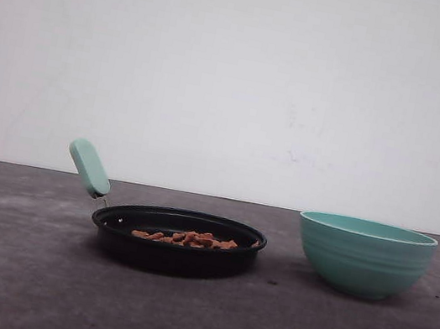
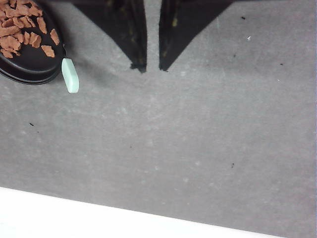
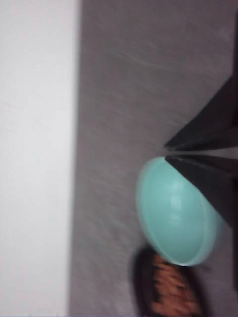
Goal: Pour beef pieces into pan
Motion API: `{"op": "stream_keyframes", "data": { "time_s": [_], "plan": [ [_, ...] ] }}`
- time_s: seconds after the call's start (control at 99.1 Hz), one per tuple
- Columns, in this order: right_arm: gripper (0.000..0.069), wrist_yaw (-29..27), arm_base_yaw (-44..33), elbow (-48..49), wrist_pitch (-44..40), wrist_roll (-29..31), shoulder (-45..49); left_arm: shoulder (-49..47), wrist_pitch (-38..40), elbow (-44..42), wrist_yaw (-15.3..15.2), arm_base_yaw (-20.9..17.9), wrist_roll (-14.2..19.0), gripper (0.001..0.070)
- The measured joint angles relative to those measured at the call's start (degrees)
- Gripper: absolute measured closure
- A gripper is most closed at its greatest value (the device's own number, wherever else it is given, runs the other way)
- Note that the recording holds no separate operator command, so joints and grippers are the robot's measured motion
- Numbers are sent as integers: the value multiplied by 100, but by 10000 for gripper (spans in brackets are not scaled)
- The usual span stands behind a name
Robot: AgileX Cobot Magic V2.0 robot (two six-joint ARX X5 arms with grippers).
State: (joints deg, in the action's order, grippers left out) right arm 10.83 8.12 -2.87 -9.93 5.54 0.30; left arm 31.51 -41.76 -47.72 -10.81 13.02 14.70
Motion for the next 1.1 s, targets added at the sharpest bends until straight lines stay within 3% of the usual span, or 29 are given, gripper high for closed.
{"op": "stream_keyframes", "data": {
  "time_s": [0.121,1.1],
  "plan": [
    [679,249,-105,175,74,44,20,-7,28,0,-2,0,2,691],
    [679,33,-149,179,37,-17,-11,-9,28,0,0,0,2,691]
  ]
}}
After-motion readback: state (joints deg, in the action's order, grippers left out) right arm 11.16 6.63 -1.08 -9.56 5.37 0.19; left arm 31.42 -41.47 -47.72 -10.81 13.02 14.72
